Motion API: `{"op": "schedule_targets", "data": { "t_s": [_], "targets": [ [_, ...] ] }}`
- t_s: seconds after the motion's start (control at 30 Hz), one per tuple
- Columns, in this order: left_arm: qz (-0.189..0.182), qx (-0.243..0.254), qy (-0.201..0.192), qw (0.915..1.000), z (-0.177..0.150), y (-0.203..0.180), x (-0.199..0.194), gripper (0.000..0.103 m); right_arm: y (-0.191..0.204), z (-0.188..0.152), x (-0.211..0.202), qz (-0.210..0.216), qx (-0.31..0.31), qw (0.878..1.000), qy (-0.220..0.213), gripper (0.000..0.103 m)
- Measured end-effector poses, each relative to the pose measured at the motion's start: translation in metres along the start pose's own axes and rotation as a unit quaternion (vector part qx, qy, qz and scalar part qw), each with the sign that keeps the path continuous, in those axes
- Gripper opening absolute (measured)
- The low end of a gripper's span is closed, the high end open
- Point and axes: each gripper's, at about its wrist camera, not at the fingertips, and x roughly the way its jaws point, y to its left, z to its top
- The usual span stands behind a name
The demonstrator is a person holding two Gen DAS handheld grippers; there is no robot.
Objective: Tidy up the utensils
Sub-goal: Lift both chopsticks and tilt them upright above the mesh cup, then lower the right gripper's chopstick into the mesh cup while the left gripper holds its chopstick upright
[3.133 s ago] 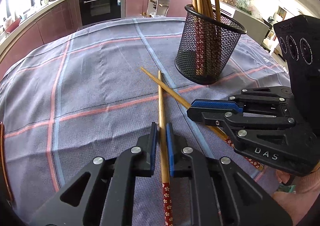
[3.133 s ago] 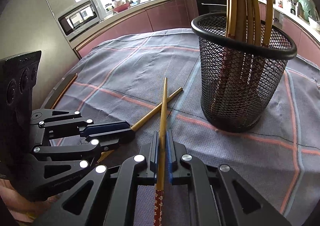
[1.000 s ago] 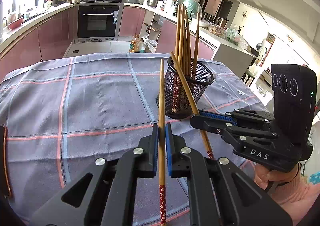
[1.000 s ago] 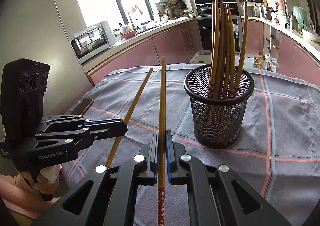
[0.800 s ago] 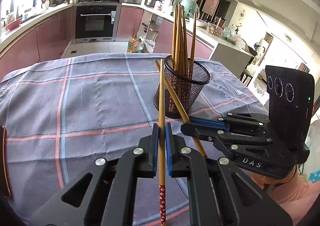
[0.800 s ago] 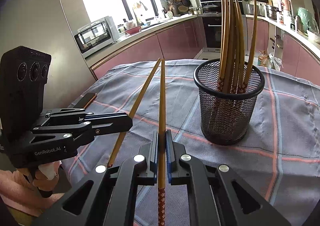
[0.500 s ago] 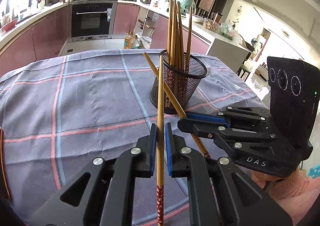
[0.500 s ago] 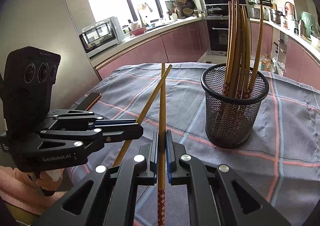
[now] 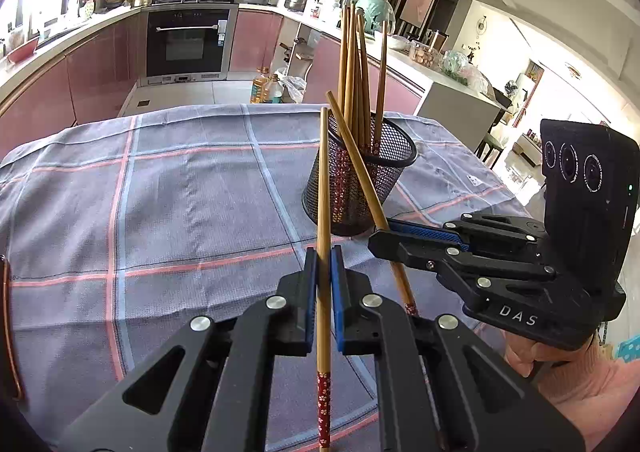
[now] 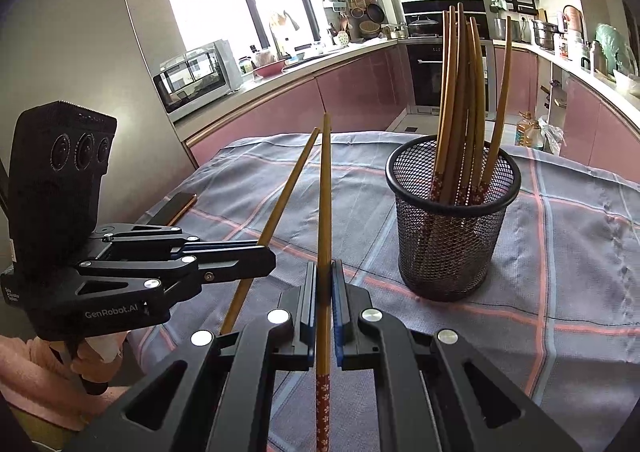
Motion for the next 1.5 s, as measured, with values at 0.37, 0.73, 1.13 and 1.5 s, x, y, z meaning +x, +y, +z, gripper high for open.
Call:
{"op": "schedule_targets", "data": {
  "t_s": [0.37, 0.73, 1.13, 1.5],
  "targets": [
    [-0.004, 0.002, -0.012, 0.9999, 0.005, -0.002, -0.007, 0.008, -0.012, 0.006, -0.018, -0.015, 0.009, 0.999, -0.027, 0.006],
    [-0.01, 0.006, -0.025, 0.9996, 0.01, -0.008, -0.016, 0.008, -0.018, 0.009, -0.031, -0.022, 0.013, 0.999, -0.047, 0.006],
    [-0.012, 0.008, -0.04, 0.9991, 0.017, -0.01, -0.018, 0.008, -0.019, 0.014, -0.037, -0.027, 0.013, 0.998, -0.061, 0.006],
    [-0.013, 0.011, -0.048, 0.9987, 0.021, -0.012, -0.019, 0.008, -0.017, 0.018, -0.041, -0.029, 0.01, 0.997, -0.07, 0.006]
  ]
}}
